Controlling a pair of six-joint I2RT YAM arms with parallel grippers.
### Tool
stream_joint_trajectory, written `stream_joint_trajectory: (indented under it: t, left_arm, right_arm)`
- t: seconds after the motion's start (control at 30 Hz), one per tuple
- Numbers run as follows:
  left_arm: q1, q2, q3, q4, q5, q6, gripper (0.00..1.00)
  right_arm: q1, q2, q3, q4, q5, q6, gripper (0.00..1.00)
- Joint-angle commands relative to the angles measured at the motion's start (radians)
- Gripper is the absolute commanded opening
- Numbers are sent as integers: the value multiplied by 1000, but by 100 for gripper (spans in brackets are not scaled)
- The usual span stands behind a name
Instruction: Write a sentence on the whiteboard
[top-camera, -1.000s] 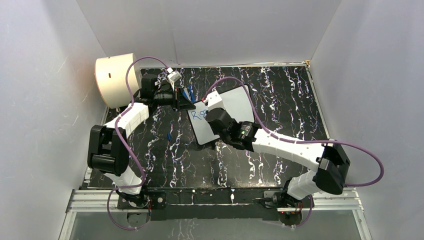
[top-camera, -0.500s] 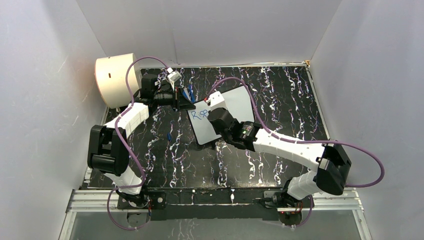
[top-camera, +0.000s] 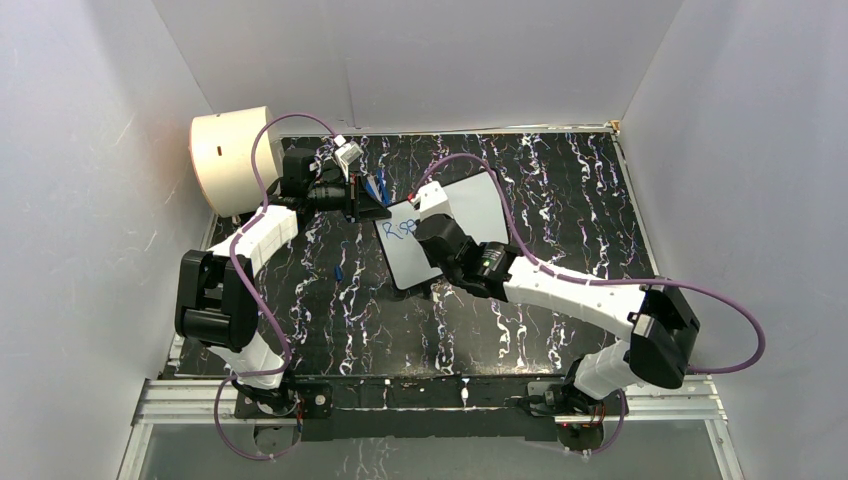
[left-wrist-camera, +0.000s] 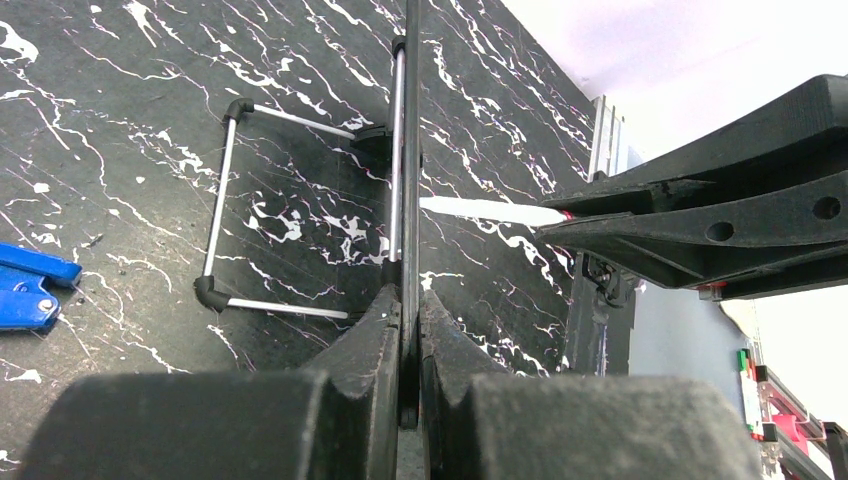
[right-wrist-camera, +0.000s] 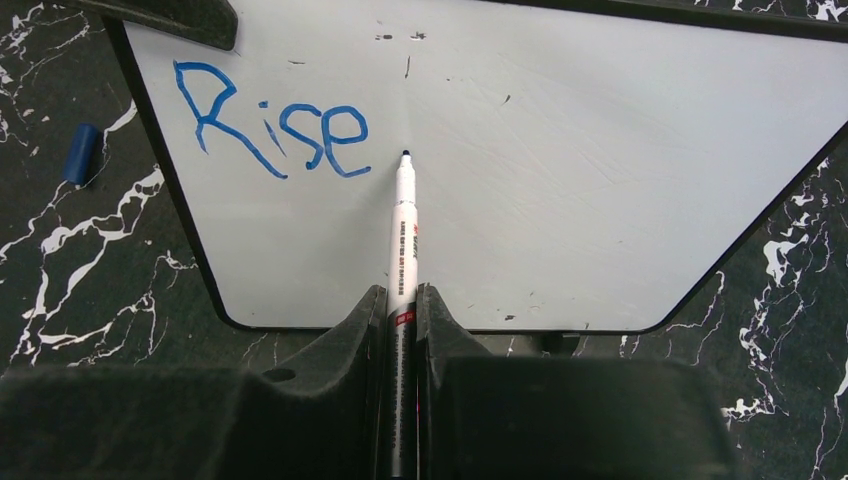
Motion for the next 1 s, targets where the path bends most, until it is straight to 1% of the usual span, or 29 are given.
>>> stream_joint_trajectory:
  t: [0.0, 0.37, 0.53, 0.6, 0.77, 0.97]
  left_arm:
    - [-5, -45, 9, -12, 26, 1, 0]
    - [-4, -44, 10, -12, 24, 2, 0]
    - [-5, -47, 9, -16, 21, 4, 0]
    - [-4, -47, 11, -18, 21, 4, 0]
    - [-5, -46, 12, -20, 21, 6, 0]
    - [-5, -45, 12, -22, 21, 8, 0]
  right_arm:
    - [-8, 11, 12, 53, 4, -3, 0]
    - [-9, 4, 22, -13, -29, 23, 0]
    - [-8, -52, -8, 25, -87, 6, 0]
    - [-8, -72, -12, 24, -82, -8, 0]
    - [-18, -101, -21, -4, -15, -24, 0]
    - [-52, -112, -37, 41, -5, -49, 0]
